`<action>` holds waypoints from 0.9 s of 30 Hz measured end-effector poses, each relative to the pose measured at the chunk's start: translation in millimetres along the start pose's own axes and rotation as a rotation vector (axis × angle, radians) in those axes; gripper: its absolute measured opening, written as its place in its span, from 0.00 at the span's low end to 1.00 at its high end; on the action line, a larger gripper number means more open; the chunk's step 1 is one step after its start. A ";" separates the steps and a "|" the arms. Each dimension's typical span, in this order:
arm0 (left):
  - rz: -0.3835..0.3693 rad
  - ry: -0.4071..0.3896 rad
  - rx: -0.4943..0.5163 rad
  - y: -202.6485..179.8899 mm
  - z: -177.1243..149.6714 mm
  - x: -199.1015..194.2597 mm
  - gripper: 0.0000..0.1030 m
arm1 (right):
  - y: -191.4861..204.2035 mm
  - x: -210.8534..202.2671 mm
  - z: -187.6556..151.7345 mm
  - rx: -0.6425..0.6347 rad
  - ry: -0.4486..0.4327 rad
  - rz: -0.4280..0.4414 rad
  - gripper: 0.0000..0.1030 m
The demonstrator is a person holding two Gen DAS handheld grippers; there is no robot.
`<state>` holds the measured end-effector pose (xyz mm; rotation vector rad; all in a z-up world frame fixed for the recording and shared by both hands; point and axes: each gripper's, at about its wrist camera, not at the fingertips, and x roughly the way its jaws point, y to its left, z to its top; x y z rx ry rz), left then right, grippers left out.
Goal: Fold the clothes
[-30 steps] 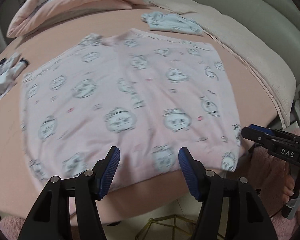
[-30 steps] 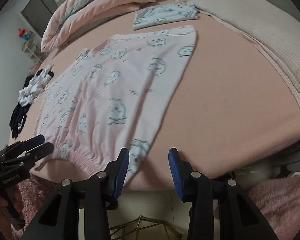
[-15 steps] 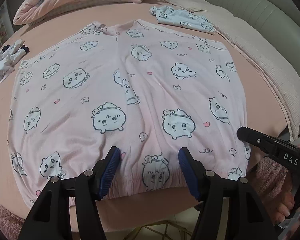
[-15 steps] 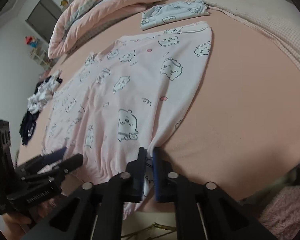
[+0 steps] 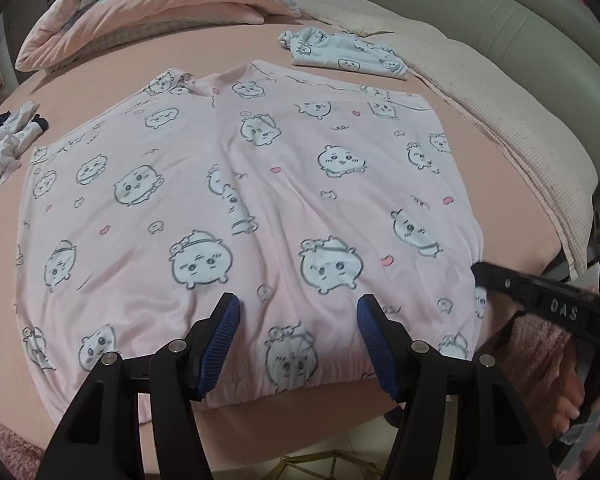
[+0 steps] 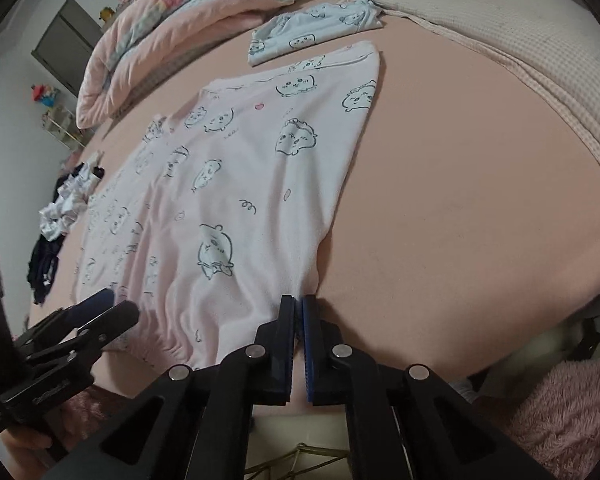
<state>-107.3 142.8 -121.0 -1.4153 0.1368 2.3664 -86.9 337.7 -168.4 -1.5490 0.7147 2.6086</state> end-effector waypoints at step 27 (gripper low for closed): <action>0.047 -0.031 0.014 0.1 -3.4 13.2 0.58 | -2.8 -33.5 7.7 -0.065 -0.120 -0.086 0.06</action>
